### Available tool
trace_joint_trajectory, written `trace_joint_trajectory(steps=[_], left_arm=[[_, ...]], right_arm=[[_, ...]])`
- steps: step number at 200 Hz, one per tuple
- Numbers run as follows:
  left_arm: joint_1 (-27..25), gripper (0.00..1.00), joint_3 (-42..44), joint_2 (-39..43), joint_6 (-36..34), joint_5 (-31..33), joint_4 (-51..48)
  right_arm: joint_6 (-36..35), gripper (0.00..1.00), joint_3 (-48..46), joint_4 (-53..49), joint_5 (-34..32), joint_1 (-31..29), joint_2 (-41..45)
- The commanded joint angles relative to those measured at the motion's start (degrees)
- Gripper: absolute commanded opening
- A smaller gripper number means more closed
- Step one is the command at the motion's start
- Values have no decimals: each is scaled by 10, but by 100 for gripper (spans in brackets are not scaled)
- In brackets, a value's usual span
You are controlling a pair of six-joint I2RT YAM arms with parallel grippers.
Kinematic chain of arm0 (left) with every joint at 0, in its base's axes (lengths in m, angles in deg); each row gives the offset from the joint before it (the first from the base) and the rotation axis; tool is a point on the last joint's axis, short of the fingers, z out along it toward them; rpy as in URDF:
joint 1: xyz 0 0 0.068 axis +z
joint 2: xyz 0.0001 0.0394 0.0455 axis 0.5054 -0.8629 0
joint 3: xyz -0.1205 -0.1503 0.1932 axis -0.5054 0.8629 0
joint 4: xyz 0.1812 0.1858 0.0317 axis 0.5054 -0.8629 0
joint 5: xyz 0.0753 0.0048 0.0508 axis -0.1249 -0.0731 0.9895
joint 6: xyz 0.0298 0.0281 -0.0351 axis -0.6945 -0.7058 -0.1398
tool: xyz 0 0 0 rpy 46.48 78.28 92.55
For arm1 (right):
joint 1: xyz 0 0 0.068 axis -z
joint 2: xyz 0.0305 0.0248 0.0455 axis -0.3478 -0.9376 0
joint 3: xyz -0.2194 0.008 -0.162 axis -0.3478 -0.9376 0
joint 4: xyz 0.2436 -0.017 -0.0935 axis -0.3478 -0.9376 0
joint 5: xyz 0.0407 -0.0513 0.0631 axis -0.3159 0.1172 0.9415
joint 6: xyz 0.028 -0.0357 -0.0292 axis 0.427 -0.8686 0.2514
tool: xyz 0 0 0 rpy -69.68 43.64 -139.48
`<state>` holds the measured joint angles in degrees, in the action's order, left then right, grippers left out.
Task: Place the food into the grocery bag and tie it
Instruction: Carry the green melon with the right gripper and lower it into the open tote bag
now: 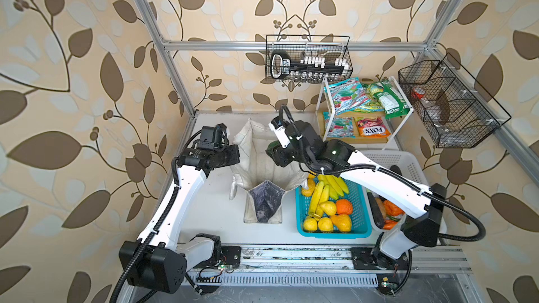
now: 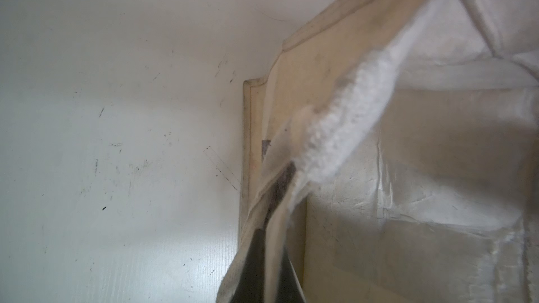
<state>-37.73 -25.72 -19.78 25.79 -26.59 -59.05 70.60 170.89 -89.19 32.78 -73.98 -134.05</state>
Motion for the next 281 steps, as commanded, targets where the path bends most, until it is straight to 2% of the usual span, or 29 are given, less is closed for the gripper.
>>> trace_joint_trajectory(steps=[1, 21, 78, 158, 188, 222, 281], left_arm=[[8, 0, 3, 6, -3, -59, 20], [13, 0, 5, 8, 0, -64, 23], [24, 0, 9, 20, 7, -77, 37], [29, 0, 3, 31, 20, -112, 53], [29, 0, 3, 33, 25, -103, 54], [29, 0, -17, 23, 28, -118, 38], [29, 0, -14, 36, 32, -119, 43]], right_arm=[[-13, 53, 32, -4, 30, -2, -43], [-14, 55, 49, 2, 36, -3, -83], [-3, 53, 50, 40, 50, 7, -171], [11, 51, 12, 104, 47, 27, -233], [26, 51, -3, 133, 25, 29, -252], [40, 51, -4, 136, -4, 36, -281], [69, 51, -7, 147, -4, 47, -313]])
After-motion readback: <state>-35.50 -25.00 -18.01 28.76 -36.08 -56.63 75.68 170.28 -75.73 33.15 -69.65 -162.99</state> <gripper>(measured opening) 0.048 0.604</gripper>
